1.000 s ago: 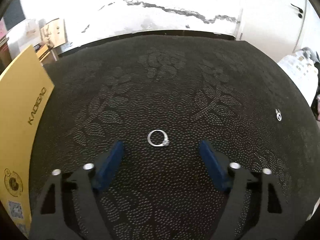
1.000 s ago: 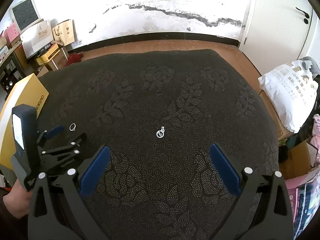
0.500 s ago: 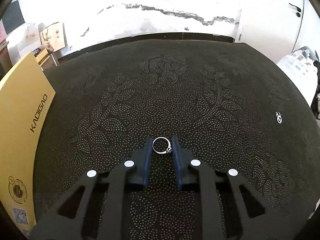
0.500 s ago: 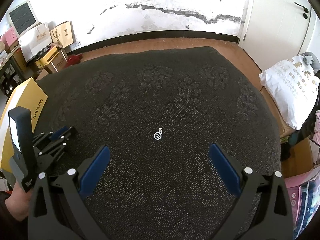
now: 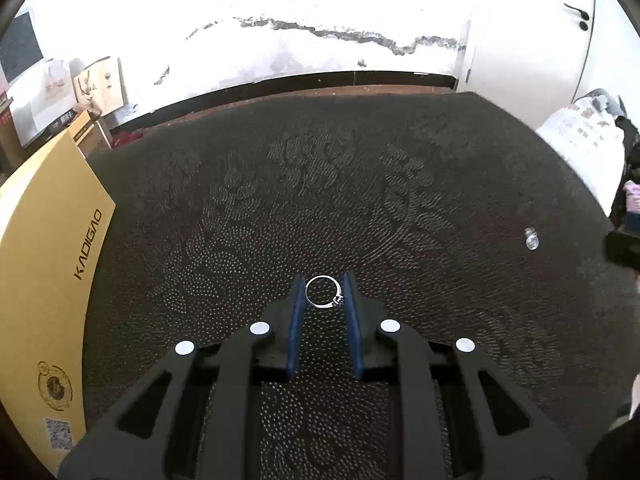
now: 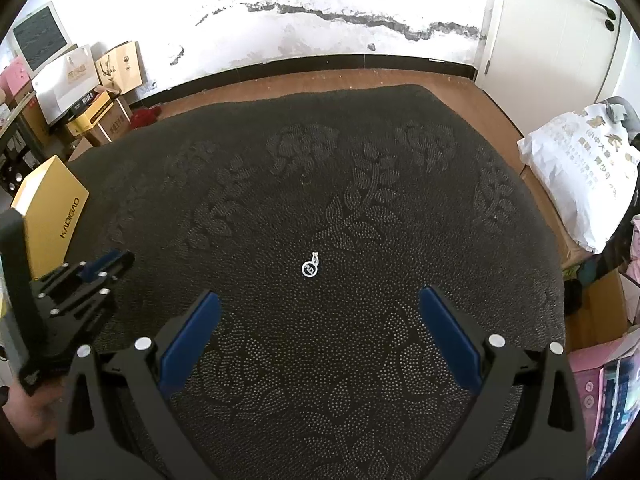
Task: Organize jewelry
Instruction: 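Lower the right tool onto the small silver charm and close it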
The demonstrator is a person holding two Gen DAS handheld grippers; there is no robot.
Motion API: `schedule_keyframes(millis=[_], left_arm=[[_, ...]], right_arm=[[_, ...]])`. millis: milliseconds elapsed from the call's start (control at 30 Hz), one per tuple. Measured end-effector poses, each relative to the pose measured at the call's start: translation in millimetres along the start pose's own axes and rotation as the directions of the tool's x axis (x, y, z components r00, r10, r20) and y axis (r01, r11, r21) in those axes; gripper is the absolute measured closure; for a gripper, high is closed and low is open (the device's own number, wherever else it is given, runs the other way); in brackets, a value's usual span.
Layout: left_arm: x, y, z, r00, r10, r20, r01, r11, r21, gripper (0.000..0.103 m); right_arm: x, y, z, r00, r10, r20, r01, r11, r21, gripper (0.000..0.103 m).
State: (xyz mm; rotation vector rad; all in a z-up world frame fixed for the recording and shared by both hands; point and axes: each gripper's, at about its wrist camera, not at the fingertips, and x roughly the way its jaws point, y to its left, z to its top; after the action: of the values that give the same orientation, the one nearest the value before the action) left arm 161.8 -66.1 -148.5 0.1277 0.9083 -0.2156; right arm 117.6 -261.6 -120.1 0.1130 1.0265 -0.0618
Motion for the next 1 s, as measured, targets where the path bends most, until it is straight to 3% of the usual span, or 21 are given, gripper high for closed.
schedule_keyframes(millis=[167, 400, 467, 767, 1000], left_arm=[[-7, 2, 2, 1.0, 0.019, -0.007, -0.019, 1.0, -0.003, 0.083], [-13, 5, 5, 1.0, 0.002, -0.011, -0.002, 1.0, -0.003, 0.083], [-14, 5, 5, 1.0, -0.005, -0.015, 0.005, 1.0, -0.005, 0.083], [-21, 19, 6, 1.0, -0.019, -0.017, 0.019, 1.0, -0.015, 0.083], [-20, 25, 5, 1.0, -0.01, -0.026, 0.01, 1.0, -0.019, 0.083]], right_arm=[[24, 1, -1, 0.998, -0.007, -0.06, 0.008, 1.0, 0.002, 0.007], [72, 1, -1, 0.986, -0.08, -0.146, 0.079, 0.997, -0.014, 0.007], [86, 3, 0, 0.984, -0.106, -0.143, 0.103, 0.994, -0.03, 0.007], [93, 1, 0, 0.992, -0.075, -0.105, 0.077, 0.997, 0.009, 0.006], [86, 5, 6, 0.994, -0.058, -0.092, 0.057, 0.998, -0.008, 0.026]])
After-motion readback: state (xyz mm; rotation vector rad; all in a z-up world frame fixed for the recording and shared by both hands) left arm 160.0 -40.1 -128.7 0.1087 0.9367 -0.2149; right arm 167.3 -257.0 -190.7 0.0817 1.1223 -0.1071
